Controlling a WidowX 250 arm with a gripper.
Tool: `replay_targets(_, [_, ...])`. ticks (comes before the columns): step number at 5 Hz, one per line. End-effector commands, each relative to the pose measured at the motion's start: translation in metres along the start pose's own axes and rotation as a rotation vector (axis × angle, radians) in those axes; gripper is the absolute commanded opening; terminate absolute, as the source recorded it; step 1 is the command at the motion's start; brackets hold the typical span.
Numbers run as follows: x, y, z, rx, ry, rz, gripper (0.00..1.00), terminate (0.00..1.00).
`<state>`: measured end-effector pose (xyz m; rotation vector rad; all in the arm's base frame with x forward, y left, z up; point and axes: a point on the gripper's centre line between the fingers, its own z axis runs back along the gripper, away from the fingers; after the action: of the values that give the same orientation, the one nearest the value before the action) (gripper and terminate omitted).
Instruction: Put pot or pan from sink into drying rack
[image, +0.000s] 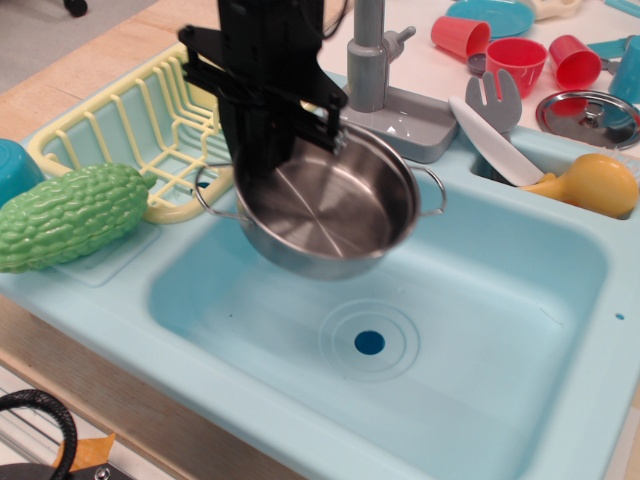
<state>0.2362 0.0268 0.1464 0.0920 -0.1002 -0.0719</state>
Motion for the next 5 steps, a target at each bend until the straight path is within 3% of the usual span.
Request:
replay_targets(1, [0.011, 0.033, 0.019, 0.052, -0.056, 0.066, 0.0, 0.0])
replay_targets(3, [0.011, 0.057, 0.031, 0.112, -0.111, 0.152, 0.0, 0.0])
replay_targets(5, [0.007, 0.094, 0.03, 0.125, -0.139, 0.242, 0.0, 0.0])
